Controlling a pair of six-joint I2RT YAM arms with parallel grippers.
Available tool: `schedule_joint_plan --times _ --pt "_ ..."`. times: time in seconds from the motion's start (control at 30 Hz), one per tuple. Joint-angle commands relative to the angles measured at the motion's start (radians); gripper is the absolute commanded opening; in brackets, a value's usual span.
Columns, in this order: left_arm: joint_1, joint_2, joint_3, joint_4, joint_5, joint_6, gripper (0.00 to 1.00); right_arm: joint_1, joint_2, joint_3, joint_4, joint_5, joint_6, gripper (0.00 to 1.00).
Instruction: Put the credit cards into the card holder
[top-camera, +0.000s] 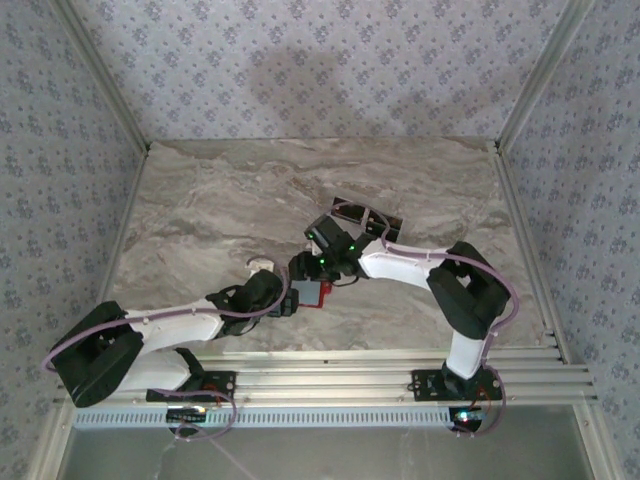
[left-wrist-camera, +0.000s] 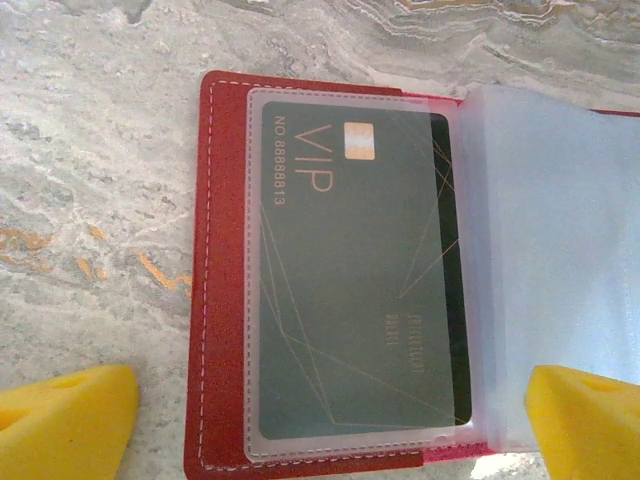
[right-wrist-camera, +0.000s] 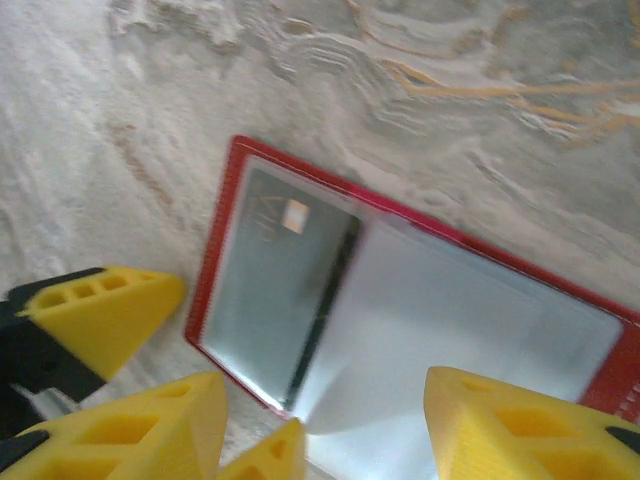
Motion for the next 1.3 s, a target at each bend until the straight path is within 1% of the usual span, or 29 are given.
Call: schedule_joint_plan --times 0.0,0.47,1.03,1.17,1.27 --pt "-0.003 -0.011 -0.003 -0.029 -0.032 -0.013 1.0 0.009 -0.025 -0.033 -0.022 0.052 0.022 0.57" --pt "-0.004 -0.003 -0.005 -0.018 -0.028 -0.014 1.0 0.017 0.009 -0.065 0.011 0.041 0.039 0.57" --pt "-0.003 -0.002 -0.008 -0.009 -0.024 -0.014 1.0 0.006 0.071 -0.056 0.079 -0.027 0.082 0.57" --pt "-0.003 -0.015 -0.004 -0.01 -0.02 -0.012 1.0 0.005 0.081 -0.045 0.093 -0.041 0.087 0.57" --pt "-0.004 -0.06 -0.008 -0.021 -0.027 -0.017 1.0 0.004 0.09 -0.034 0.094 -0.051 0.089 0.57"
